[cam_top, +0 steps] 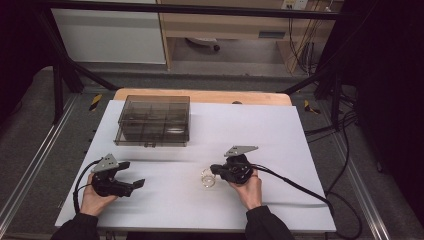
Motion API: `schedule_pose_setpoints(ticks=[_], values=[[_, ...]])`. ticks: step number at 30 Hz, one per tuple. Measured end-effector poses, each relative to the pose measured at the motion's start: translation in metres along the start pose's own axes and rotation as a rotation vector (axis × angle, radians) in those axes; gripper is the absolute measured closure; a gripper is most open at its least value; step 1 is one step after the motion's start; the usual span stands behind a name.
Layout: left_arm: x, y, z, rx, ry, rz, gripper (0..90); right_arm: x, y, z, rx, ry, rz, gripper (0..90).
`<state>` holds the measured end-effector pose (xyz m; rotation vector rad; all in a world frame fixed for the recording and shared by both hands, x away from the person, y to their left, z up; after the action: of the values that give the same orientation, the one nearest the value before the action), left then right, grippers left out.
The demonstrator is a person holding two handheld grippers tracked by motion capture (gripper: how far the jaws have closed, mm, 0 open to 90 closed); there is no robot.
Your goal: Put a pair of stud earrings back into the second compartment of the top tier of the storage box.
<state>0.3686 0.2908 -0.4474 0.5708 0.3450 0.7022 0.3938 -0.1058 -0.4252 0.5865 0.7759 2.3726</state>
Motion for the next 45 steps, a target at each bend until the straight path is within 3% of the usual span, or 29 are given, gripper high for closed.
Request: schedule_pose_setpoints(ticks=[12, 27, 45], values=[[0.000, 0.000, 0.000, 0.001, -0.002, -0.003, 5.4, 0.010, 0.002, 0.025, -0.058, 0.005, -0.002, 86.6], [0.000, 0.000, 0.000, 0.005, -0.004, -0.004, 5.5, 0.030, -0.008, 0.063, -0.107, 0.031, -0.003, 86.6], [0.000, 0.000, 0.000, 0.005, -0.006, -0.008, 5.5, 0.045, -0.034, 0.102, -0.126, 0.044, -0.017, 86.6]])
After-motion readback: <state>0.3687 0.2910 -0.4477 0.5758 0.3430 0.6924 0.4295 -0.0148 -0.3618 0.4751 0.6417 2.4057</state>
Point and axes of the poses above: each handheld gripper's, and its own axes: y roughly backward along the jaws, z roughly out of its top, x roughly to its left, the point moved 1 cm from there along -y, roughly forward along the jaws, and after that the axes turned 3 degrees about x, right-handed, at the moved point
